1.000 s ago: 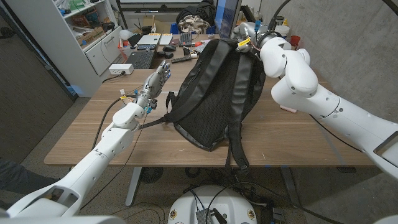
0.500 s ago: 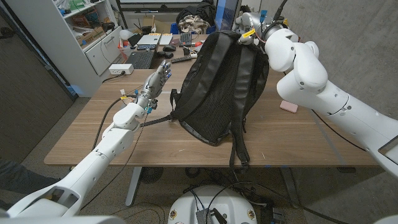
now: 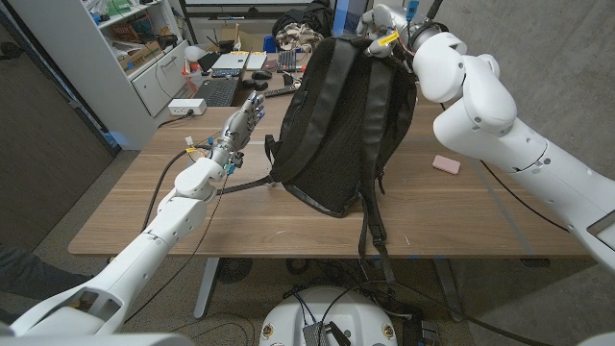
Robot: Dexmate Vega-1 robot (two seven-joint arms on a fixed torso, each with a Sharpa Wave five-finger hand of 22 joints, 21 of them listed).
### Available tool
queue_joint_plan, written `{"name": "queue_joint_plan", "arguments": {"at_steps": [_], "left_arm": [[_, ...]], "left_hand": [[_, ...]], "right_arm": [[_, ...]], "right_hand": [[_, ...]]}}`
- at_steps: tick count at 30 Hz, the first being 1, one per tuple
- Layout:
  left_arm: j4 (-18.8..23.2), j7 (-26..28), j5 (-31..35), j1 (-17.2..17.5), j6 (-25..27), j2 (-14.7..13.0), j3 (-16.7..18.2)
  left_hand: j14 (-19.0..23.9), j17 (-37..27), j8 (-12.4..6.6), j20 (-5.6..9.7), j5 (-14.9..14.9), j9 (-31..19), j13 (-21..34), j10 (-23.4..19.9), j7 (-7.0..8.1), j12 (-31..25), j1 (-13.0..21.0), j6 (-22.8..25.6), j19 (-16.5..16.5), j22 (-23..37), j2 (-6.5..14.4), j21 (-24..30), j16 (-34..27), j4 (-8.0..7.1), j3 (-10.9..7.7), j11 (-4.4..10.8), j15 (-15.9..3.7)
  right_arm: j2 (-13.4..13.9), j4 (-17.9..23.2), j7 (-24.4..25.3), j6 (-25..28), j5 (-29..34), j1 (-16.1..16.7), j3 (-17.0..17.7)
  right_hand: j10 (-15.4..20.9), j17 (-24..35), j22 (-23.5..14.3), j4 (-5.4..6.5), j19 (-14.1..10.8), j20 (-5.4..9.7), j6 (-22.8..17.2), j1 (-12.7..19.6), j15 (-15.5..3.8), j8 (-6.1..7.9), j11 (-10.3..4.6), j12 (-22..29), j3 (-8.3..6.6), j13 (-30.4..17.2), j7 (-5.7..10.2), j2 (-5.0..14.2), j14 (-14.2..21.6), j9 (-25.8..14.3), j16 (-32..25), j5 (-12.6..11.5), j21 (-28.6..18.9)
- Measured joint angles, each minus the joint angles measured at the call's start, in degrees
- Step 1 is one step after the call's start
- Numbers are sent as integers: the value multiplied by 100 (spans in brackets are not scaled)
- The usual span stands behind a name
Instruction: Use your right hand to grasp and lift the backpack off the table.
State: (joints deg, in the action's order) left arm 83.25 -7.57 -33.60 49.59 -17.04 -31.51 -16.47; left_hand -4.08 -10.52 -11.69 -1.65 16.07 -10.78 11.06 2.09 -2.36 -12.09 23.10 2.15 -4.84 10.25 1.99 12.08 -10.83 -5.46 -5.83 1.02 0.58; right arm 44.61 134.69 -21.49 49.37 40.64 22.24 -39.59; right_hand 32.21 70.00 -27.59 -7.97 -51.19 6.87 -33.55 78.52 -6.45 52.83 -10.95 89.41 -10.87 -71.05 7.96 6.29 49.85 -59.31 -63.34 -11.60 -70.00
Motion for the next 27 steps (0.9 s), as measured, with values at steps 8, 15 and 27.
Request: {"name": "queue_joint_plan", "arguments": {"at_steps": [8, 15, 27], "left_arm": [[22, 3, -3, 17, 6, -20, 15], [27, -5, -9, 18, 11, -34, 18], [28, -26, -14, 23, 13, -40, 26]], "left_hand": [[0, 0, 0, 0, 0, 0, 0, 0, 0, 0, 0, 0, 0, 0, 0, 0, 0, 0, 0, 0, 0], [0, 0, 0, 0, 0, 0, 0, 0, 0, 0, 0, 0, 0, 0, 0, 0, 0, 0, 0, 0, 0], [0, 0, 0, 0, 0, 0, 0, 0, 0, 0, 22, 0, 0, 0, 22, -22, 0, 0, 0, 0, 0]], "right_arm": [[-23, 49, 43, 10, -22, -123, 20], [-40, 87, 58, 68, -22, -241, 43], [-71, 106, 69, 224, -8, -533, 81]], "right_hand": [[-21, 0, 26, -7, 10, 10, 30, 0, -2, -4, 21, 0, -38, 0, -30, 0, 43, 1, 1, 0, -78], [-20, 5, 56, -7, 9, 9, 30, 0, -11, -5, 21, 0, -38, 0, -30, 0, 53, 2, 22, 0, -122], [-20, 20, 85, -8, 50, -32, 30, 1, -29, -26, 20, 0, -37, 0, -30, -1, 98, -14, 34, 1, -188]]}}
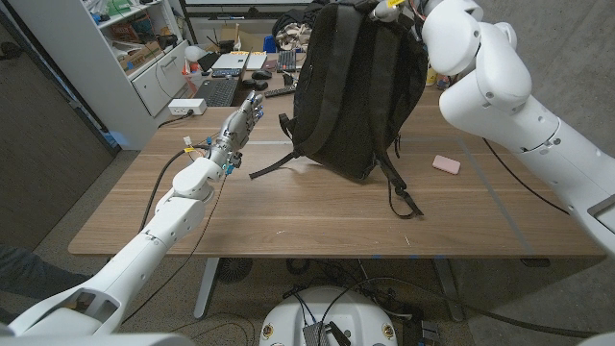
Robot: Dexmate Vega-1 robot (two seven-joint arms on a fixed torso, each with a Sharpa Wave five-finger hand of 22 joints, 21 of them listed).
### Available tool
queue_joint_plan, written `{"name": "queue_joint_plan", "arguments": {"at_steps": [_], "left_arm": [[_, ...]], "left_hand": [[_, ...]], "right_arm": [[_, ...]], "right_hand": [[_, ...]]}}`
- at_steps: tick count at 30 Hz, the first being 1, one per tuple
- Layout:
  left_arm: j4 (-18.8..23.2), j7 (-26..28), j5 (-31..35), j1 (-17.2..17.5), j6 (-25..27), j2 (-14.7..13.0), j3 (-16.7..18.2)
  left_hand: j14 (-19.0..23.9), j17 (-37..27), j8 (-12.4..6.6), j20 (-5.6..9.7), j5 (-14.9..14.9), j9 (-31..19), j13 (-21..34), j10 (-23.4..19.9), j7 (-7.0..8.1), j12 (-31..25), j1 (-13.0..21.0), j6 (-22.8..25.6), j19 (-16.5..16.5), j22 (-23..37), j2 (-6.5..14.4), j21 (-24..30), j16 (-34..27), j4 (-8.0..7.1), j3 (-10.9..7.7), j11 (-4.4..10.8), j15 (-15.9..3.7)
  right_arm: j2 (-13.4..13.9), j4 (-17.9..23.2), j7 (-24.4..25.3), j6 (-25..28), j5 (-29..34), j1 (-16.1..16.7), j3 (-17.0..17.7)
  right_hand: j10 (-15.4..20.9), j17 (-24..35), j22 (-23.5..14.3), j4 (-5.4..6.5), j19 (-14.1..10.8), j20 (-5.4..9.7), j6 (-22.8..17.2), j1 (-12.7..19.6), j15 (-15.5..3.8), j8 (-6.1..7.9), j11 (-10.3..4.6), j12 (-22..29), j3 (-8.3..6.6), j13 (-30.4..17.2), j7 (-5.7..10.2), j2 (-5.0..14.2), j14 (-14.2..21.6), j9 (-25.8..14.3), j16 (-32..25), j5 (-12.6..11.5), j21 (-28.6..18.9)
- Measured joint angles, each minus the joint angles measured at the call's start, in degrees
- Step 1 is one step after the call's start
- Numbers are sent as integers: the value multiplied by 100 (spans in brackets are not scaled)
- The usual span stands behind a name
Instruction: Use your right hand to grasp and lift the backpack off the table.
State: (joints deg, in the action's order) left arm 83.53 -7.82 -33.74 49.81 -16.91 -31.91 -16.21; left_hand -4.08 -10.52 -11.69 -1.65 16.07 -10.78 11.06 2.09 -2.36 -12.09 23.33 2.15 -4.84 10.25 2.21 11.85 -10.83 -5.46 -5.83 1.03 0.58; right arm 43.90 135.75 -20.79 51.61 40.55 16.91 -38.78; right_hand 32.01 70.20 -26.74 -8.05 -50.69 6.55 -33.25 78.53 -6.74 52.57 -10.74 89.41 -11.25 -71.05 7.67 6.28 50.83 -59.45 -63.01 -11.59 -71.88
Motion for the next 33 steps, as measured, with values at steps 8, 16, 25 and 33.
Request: {"name": "queue_joint_plan", "arguments": {"at_steps": [8, 16, 25, 33], "left_arm": [[0, -1, -2, 24, -31, 0, 13], [43, 19, -9, 76, -55, -10, 32], [122, 61, -12, 157, -77, -41, 63], [211, 116, -17, 236, -77, -73, 86]], "left_hand": [[0, 0, 0, 0, 0, 0, 0, 0, 0, 0, 0, 0, 0, 0, 0, 0, 0, 0, 0, 0, 0], [0, 0, 0, 0, 0, 0, 0, 0, 0, 0, 0, 0, 0, 0, 0, 0, 0, 0, 0, 0, 0], [0, 0, 0, 0, 0, 0, 0, 0, 0, 0, 0, 0, 0, 0, 0, 0, 0, 7, 42, 0, 0], [0, 0, 0, 0, 0, 0, 0, 0, 0, 0, 0, 0, 0, 0, 0, 0, 0, 9, 41, 0, 0]], "right_arm": [[-11, 16, -106, 107, 17, -238, 2], [-56, 26, -176, 227, 48, -472, -34], [-153, 46, -83, 317, -43, -597, 14], [-188, 88, 26, 399, -176, -740, 44]], "right_hand": [[0, -8, 19, 0, 0, 0, 21, 0, -3, -5, 0, 0, 1, 0, 21, 0, -4, -15, 0, 17, -44], [0, -17, 45, 2, 11, 11, 21, 0, -3, -18, 0, 0, -1, 0, 21, 0, -5, -14, 0, 21, -88], [1, -13, 72, 2, 10, 11, 21, 38, -3, 7, 0, 0, -1, 0, 21, -38, -5, -13, 0, 21, -128], [1, -3, 117, -7, 31, -10, 21, 37, -14, 8, 0, 0, -41, 0, 21, -37, 47, -9, 0, 21, -167]]}}
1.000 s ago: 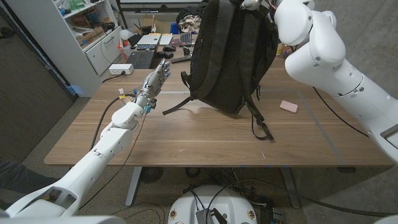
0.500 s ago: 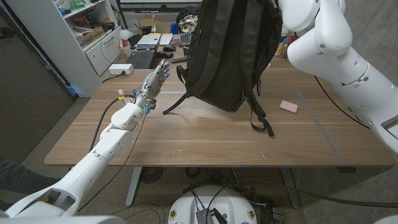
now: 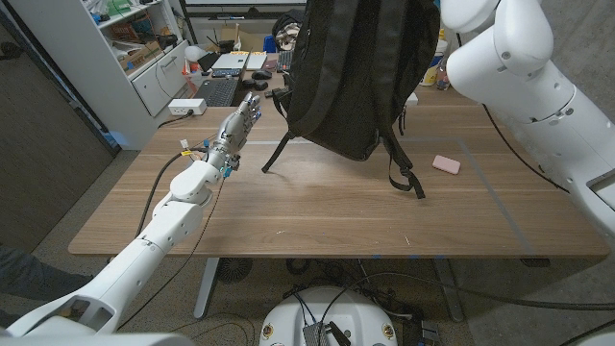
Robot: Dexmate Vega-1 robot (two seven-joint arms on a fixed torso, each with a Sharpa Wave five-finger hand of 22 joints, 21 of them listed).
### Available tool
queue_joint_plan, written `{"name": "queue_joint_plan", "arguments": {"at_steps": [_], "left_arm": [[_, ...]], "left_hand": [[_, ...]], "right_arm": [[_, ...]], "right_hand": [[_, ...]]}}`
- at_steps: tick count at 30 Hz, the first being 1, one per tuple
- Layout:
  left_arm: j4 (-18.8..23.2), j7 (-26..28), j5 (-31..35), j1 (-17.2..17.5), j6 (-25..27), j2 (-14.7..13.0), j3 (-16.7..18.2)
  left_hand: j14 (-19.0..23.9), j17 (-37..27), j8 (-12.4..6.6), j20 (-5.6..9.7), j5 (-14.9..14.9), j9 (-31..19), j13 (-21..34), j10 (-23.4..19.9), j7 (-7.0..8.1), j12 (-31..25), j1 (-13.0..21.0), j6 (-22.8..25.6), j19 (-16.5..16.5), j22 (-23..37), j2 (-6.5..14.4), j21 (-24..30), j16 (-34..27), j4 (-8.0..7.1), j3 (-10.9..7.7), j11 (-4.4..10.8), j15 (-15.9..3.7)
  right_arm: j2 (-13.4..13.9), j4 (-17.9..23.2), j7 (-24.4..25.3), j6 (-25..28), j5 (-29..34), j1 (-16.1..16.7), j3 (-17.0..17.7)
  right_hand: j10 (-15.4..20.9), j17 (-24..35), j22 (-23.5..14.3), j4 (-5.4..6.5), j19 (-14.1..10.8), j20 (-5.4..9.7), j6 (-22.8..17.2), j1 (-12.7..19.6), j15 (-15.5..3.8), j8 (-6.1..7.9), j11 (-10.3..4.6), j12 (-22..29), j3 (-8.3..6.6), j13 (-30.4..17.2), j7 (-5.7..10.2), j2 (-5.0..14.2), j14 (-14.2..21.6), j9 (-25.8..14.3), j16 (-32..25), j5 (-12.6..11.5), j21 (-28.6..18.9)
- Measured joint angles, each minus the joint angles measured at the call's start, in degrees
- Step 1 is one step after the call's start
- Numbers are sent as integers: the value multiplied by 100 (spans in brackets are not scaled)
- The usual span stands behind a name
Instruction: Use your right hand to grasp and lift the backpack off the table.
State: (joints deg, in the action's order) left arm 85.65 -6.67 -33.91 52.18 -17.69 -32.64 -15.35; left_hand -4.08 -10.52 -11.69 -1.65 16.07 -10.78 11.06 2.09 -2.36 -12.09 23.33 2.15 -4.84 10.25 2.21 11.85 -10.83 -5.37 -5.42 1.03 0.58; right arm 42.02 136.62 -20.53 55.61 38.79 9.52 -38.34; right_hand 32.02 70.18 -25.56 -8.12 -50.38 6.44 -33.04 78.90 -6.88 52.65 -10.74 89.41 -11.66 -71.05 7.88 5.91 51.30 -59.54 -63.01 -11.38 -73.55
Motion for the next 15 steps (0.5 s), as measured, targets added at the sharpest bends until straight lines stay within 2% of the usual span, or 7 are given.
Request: {"name": "queue_joint_plan", "arguments": {"at_steps": [15], "left_arm": [[111, 49, -32, 126, -5, -56, 59]], "left_hand": [[0, 0, 0, 0, 0, 0, 0, 0, 32, 24, 0, 32, 0, 0, 0, 0, 0, 0, 0, 0, 0]], "right_arm": [[21, 49, 119, 191, -132, -232, -132]], "right_hand": [[0, -18, 35, 0, 31, 31, 0, -8, 1, -2, 0, 0, 0, 0, 0, 8, -1, 1, 30, 22, -44]]}}
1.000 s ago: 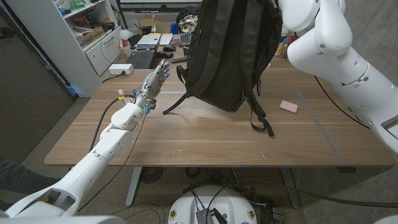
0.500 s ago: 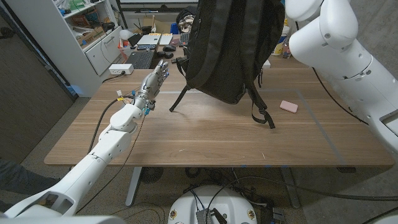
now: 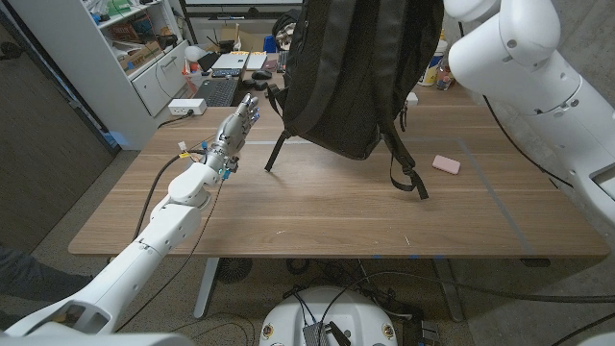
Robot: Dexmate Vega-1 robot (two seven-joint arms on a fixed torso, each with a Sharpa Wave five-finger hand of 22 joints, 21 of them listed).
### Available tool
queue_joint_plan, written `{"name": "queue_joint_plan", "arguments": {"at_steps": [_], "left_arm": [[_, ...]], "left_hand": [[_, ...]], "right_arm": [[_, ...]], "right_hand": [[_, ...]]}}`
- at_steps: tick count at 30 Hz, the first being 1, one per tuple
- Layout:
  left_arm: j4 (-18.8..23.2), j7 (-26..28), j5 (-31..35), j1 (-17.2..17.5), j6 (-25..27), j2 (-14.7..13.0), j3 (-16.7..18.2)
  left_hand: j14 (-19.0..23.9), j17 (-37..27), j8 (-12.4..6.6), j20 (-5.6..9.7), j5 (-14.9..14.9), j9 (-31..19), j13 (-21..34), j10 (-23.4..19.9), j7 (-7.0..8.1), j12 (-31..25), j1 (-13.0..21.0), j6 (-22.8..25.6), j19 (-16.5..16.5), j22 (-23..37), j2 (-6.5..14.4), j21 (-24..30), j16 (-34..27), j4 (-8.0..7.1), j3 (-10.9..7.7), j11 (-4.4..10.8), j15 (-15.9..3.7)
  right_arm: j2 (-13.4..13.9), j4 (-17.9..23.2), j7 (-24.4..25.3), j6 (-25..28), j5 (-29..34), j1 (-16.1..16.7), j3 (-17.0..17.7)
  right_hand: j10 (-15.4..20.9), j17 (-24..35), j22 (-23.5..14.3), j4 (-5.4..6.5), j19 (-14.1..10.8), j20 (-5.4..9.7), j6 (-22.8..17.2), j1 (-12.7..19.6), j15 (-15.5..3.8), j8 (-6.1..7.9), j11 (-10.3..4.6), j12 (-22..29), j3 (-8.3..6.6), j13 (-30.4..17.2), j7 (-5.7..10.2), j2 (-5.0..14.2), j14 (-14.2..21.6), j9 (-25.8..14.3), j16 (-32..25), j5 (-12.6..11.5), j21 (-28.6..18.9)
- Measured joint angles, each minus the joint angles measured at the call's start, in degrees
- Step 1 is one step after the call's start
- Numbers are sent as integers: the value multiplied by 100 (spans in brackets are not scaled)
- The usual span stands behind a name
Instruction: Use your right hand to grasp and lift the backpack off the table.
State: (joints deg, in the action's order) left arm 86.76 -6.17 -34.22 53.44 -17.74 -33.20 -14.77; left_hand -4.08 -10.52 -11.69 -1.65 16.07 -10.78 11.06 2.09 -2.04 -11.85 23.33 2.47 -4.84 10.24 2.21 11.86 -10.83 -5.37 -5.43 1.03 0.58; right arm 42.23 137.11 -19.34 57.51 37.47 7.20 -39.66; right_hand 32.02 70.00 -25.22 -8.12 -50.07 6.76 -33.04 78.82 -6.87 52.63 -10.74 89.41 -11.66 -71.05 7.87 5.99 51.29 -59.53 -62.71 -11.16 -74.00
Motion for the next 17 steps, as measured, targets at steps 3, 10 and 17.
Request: {"name": "queue_joint_plan", "arguments": {"at_steps": [3, 10, 17], "left_arm": [[32, 9, -12, 33, -1, -24, 20], [110, 58, -40, 118, -1, -66, 70], [193, 117, -49, 194, 1, -101, 110]], "left_hand": [[0, 0, 0, 0, 0, 0, 0, 0, 0, 0, 0, 0, 0, 0, 0, 0, 0, 0, 0, 0, 0], [0, 0, 0, 0, 0, 0, 0, 0, 0, 0, 0, 0, 0, 0, 0, 0, 0, 0, 0, 0, 0], [0, 0, 0, 0, -49, 0, 0, 0, 0, 0, 23, 0, 0, 0, 23, 0, 0, -15, 15, 0, 0]], "right_arm": [[0, 2, 31, 17, -29, -30, -33], [-17, -12, 90, 39, -107, -95, -109], [-37, -39, 148, 40, -189, -137, -152]], "right_hand": [[0, 0, 9, 0, 0, 0, 0, -1, 0, 0, 0, 0, 0, 0, 0, 1, 0, -2, 0, 0, -36], [0, 0, 11, 0, 0, 0, 0, -2, 0, -2, 0, 0, 0, 0, 0, 2, -1, -9, 0, 1, -44], [-21, 17, 31, 0, 40, -41, 0, -2, 1, -6, -21, 0, 0, 0, 0, 2, -1, -21, 0, 17, -89]]}}
